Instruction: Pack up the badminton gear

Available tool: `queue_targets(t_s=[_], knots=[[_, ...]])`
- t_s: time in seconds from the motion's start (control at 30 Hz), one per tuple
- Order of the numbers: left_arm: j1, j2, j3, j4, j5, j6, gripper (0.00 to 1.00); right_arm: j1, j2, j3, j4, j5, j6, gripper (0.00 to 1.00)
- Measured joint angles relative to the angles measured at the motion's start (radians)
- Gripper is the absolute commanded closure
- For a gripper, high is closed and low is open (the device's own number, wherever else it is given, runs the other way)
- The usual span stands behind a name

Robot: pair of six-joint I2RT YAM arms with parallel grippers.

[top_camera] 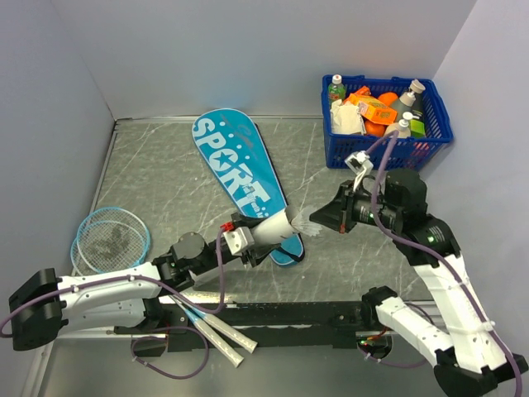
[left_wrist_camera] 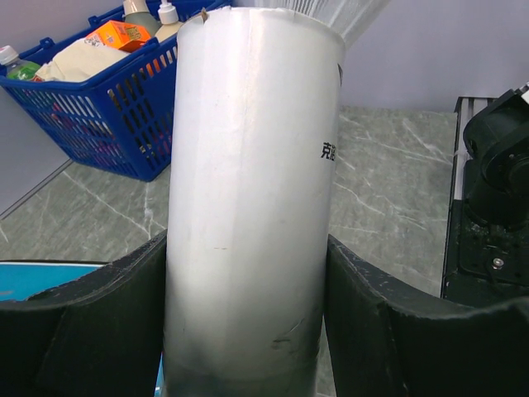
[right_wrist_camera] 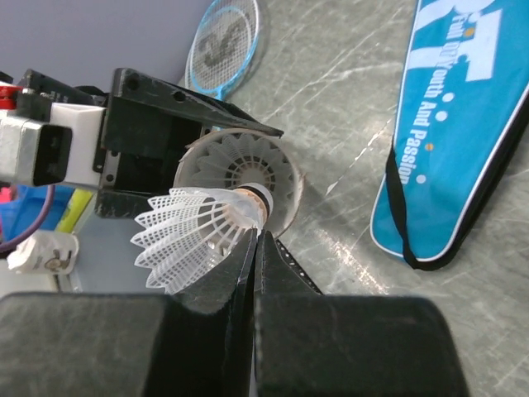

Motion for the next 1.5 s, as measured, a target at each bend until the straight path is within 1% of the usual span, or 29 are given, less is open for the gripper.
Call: queue_targets(t_s=[0.2,0.37,0.9,0.93,1.0,1.07,1.1,1.17,1.2,1.23,1.3,1.37,1.5], knots=[[0.000,-0.014,-0.007,0.001,0.011,-0.001,0.99,0.017,0.064,-0.019,0.040,-0.031,0.015,1.00],[0.000,-0.014,-0.007,0.000,0.015,-0.002,0.99,0.088,0.098,-0.019,0.053,-0.016,0.018,1.00],[0.000,-0.013,-0.007,0.000,0.023,-0.005,0.99,0.330,0.252,0.042,0.070,0.184,0.011,1.00],[0.000,-0.013,-0.007,-0.001,0.023,-0.004,0.99,0.337,0.261,0.044,0.073,0.190,0.010,0.99],[0.003,-0.014,-0.007,-0.006,0.018,-0.003,0.99,0.348,0.276,0.047,0.082,0.203,0.009,0.91],[0.006,-0.015,-0.009,-0.011,0.011,-0.001,0.99,0.351,0.287,0.047,0.089,0.209,0.007,0.86],[0.007,-0.017,-0.010,-0.016,0.009,0.000,0.99,0.352,0.290,0.046,0.090,0.209,0.006,0.79],[0.007,-0.019,-0.011,-0.022,0.008,0.003,0.99,0.352,0.289,0.043,0.092,0.210,0.006,0.69],[0.007,-0.019,-0.012,-0.024,0.008,0.004,0.99,0.352,0.284,0.042,0.090,0.213,0.004,0.59],[0.007,-0.019,-0.013,-0.024,0.008,0.005,0.99,0.352,0.278,0.042,0.089,0.219,0.006,0.55],[0.008,-0.024,-0.016,-0.029,0.008,0.008,0.99,0.350,0.258,0.042,0.082,0.243,0.002,0.50],[0.007,-0.025,-0.016,-0.031,0.012,0.008,0.99,0.350,0.232,0.051,0.058,0.275,-0.001,0.50],[0.007,-0.021,-0.016,-0.028,0.015,0.007,0.99,0.349,0.208,0.092,0.002,0.356,0.010,0.45]])
